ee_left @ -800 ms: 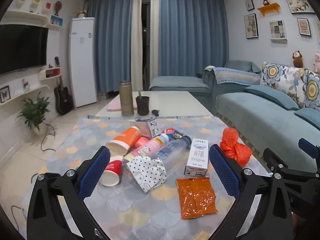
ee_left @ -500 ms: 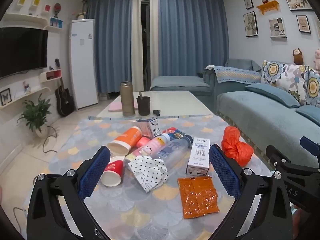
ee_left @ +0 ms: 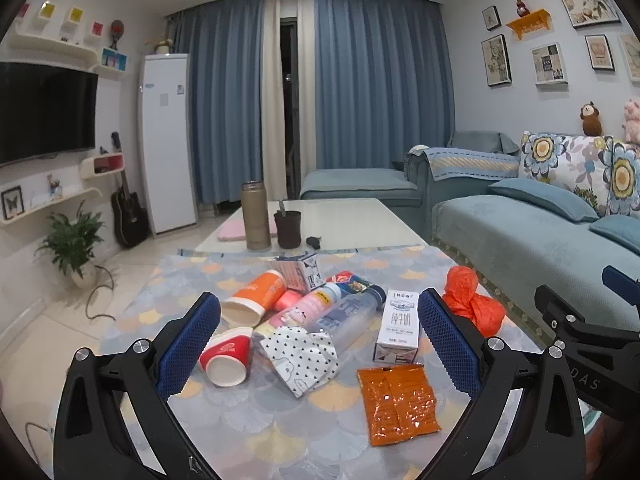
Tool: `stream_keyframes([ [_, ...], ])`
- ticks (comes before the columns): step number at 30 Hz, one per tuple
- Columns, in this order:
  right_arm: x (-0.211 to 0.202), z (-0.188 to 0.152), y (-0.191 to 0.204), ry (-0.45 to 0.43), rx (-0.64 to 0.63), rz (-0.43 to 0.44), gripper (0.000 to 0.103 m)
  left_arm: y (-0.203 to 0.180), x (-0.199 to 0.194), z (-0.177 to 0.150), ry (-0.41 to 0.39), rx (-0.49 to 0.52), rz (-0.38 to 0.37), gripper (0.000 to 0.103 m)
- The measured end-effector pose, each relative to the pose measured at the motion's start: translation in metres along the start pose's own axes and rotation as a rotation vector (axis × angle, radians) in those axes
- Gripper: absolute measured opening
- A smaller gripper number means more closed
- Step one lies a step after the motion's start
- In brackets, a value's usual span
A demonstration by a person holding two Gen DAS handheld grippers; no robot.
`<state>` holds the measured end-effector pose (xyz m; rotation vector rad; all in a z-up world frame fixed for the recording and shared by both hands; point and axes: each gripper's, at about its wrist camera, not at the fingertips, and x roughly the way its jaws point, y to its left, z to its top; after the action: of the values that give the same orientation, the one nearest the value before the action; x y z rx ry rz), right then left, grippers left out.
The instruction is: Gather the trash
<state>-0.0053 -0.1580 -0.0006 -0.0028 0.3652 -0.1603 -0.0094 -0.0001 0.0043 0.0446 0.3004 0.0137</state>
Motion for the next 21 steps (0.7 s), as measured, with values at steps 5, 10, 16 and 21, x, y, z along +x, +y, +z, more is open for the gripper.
stream_keyframes([
  [5, -0.0008, -0.0003, 0.0, -0.004, 0.0, 0.0, 0.096, 0.0024, -0.0017, 0.0004, -0.004, -0.009, -0.002, 0.096],
  [10, -0.0009, 0.0001, 0.0005, -0.006, 0.0, -0.001, 0.096, 0.0025, -0.0018, 0.0006, -0.004, -0.009, -0.003, 0.096],
  [16, -0.0011, 0.0003, 0.0004, -0.006, -0.001, 0.004, 0.096, 0.0025, -0.0018, 0.0008, -0.004, -0.01, -0.003, 0.096],
  [21, -0.0012, -0.0004, 0.0004, -0.01, -0.003, 0.003, 0.096, 0.0021, -0.0018, 0.0006, -0.004, -0.009, -0.003, 0.096],
])
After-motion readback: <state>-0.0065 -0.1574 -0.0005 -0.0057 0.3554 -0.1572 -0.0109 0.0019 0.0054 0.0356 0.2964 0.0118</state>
